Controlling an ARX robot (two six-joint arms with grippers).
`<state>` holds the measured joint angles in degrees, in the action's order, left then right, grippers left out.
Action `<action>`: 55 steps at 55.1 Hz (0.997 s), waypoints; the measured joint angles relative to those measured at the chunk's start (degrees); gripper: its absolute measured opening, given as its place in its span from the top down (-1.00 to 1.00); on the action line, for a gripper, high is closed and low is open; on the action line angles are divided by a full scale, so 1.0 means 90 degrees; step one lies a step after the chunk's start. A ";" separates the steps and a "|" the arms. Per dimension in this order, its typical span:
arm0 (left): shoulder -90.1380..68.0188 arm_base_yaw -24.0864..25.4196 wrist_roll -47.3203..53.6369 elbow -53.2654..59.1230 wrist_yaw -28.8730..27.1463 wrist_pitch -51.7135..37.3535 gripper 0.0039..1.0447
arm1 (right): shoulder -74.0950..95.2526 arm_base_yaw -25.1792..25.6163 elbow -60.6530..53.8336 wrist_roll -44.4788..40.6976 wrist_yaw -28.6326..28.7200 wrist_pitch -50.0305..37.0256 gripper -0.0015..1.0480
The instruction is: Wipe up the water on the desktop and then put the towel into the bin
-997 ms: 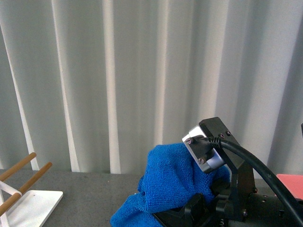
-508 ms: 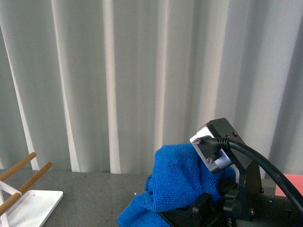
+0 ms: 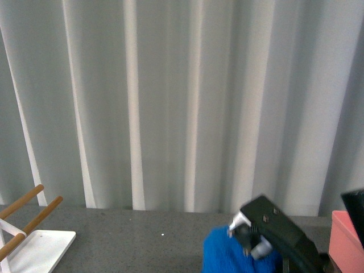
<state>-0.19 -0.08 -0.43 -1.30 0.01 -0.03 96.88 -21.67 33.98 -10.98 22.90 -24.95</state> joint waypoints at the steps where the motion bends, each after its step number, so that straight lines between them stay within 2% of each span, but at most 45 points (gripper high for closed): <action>1: 0.0000 0.0000 0.0000 0.0000 -0.0002 0.0000 -0.08 | 0.0036 0.0017 0.0000 -0.0034 -0.0007 0.0092 0.88; 8: 0.0000 0.0000 0.0000 0.0000 -0.0002 0.0000 -0.49 | 0.0726 0.0248 0.0119 -0.0561 -0.0498 0.0920 0.88; 12: 0.0000 0.0000 0.0000 0.0000 -0.0002 0.0000 -0.83 | 0.1202 0.0437 0.0403 -0.0588 -0.0906 0.1443 0.88; 14: 0.0000 0.0000 0.0005 0.0000 -0.0002 0.0000 -0.91 | 0.1413 0.0508 0.0563 -0.0529 -0.1117 0.1581 0.88; 23: 0.0000 0.0000 0.0010 0.0000 -0.0002 0.0000 -0.88 | 0.2261 0.0631 0.1309 -0.0384 -0.1957 0.1790 0.88; 39: 0.0005 0.0000 0.0012 0.0000 -0.0002 0.0000 -0.88 | 0.3075 0.0459 0.2968 -0.0369 -0.2625 0.2703 0.88; 48: 0.0007 0.0000 0.0015 0.0000 -0.0002 0.0000 -0.88 | 0.3534 0.0204 0.3976 -0.0279 -0.2771 0.3133 0.88; 55: 0.0007 0.0000 0.0015 0.0000 -0.0002 0.0000 -0.88 | 0.4012 -0.0321 0.4993 0.0039 -0.2827 0.3614 0.88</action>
<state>-0.12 -0.08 -0.30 -1.30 -0.01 -0.03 132.99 -24.56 78.91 -10.63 -2.55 7.57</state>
